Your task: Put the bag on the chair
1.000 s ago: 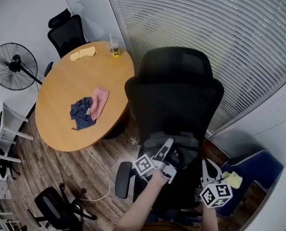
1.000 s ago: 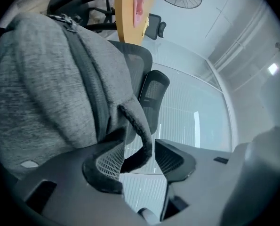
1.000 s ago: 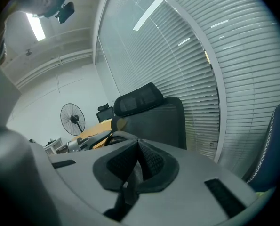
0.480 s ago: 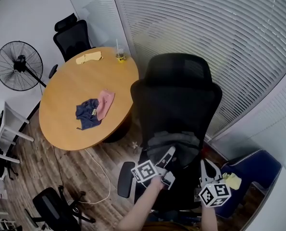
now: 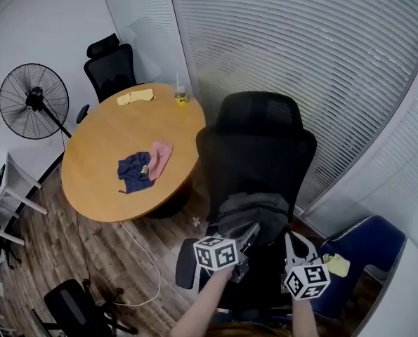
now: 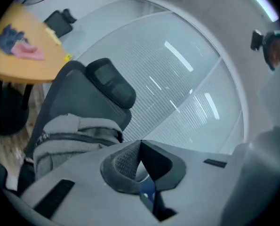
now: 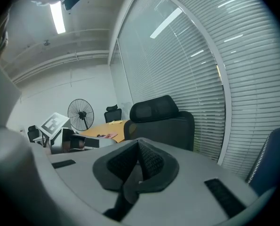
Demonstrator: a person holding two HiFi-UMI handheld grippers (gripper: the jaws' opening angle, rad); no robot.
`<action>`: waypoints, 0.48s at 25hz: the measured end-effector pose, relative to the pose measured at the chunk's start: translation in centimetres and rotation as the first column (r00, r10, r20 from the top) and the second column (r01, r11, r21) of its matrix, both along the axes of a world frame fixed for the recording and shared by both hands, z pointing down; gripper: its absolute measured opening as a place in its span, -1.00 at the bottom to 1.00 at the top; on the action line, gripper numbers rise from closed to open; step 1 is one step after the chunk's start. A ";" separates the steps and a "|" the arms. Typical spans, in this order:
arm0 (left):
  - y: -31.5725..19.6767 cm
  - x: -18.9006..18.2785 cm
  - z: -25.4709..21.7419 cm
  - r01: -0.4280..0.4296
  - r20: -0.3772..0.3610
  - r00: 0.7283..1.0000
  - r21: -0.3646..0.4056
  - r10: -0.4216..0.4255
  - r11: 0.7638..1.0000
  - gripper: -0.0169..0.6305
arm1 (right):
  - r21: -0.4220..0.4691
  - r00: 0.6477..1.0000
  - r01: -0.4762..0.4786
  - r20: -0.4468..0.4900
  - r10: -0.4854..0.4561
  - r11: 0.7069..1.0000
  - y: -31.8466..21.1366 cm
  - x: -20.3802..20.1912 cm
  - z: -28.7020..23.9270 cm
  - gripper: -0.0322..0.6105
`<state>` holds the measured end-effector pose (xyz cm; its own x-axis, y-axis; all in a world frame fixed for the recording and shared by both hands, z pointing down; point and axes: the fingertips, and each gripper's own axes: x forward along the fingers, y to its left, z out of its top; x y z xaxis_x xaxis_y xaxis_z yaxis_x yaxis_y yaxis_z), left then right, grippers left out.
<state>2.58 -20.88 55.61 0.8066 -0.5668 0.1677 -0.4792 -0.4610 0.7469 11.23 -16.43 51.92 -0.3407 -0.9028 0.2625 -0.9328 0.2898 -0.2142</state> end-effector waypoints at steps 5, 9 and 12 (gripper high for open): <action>1.8 -0.1 -3.8 -0.055 0.154 0.988 0.167 0.029 0.984 -0.88 | 0.051 1.000 0.004 -0.026 -0.003 0.999 1.5 -1.2 -2.8 -0.86; 2.9 -1.0 -6.2 -0.066 0.193 0.981 0.234 0.020 0.970 -0.88 | 0.083 0.999 0.017 -0.047 -0.013 0.996 3.3 -2.0 -4.3 -0.86; 4.0 -2.2 -8.2 -0.036 0.173 0.985 0.273 -0.012 0.961 -0.88 | 0.099 0.998 0.014 -0.056 -0.008 0.995 4.5 -2.3 -5.4 -0.86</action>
<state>0.41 -16.92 47.36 0.7867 -0.6005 0.1434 -0.5816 -0.6428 0.4985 8.93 -11.89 46.50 -0.3384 -0.9216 0.1900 -0.9390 0.3176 -0.1320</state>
